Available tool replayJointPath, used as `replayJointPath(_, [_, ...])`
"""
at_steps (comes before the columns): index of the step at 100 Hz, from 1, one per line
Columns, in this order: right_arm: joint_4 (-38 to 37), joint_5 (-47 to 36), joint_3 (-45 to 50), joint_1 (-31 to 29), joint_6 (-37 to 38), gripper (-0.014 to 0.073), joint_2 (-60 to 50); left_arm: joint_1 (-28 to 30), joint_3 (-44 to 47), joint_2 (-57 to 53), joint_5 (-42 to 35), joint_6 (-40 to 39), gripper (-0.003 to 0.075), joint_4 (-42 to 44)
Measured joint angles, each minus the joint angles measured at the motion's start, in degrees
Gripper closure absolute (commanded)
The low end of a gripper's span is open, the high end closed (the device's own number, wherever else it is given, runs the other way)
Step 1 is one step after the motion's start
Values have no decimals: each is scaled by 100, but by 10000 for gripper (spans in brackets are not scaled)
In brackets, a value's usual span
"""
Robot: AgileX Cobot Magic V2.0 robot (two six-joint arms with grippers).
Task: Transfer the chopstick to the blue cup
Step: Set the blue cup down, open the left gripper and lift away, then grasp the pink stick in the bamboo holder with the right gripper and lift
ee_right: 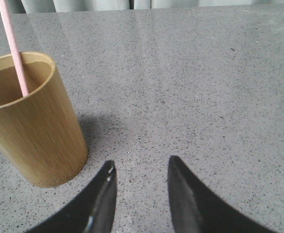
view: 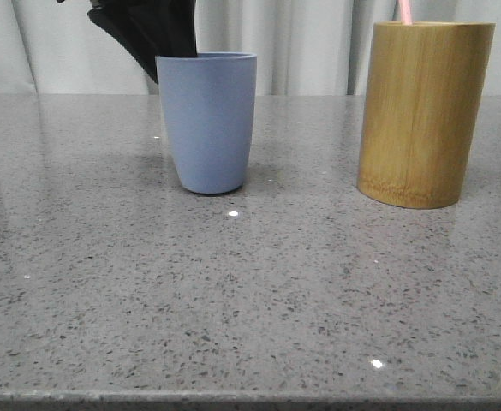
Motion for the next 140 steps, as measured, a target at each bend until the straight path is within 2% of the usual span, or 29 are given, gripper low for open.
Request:
replayJointPath(50, [0,-46,0,0,0,312,0,0,0,-509,1,0,402,-64])
replayJointPath(71, [0,-46,0,0,0,312,0,0,104,-1196,-111,-470,429,553])
replayJointPath(97, [0,142,-80,0,0,312,12,183,1165,-2417,-449,-760,429,943])
replayJointPath(121, [35,536,-723,63,0,312,478,806,2375,-3639,-790,-969,429,967])
replayJointPath(140, [107,704,-1231,273,0,312,1052,1035,3233,-4578,-1206,-1016,429,974])
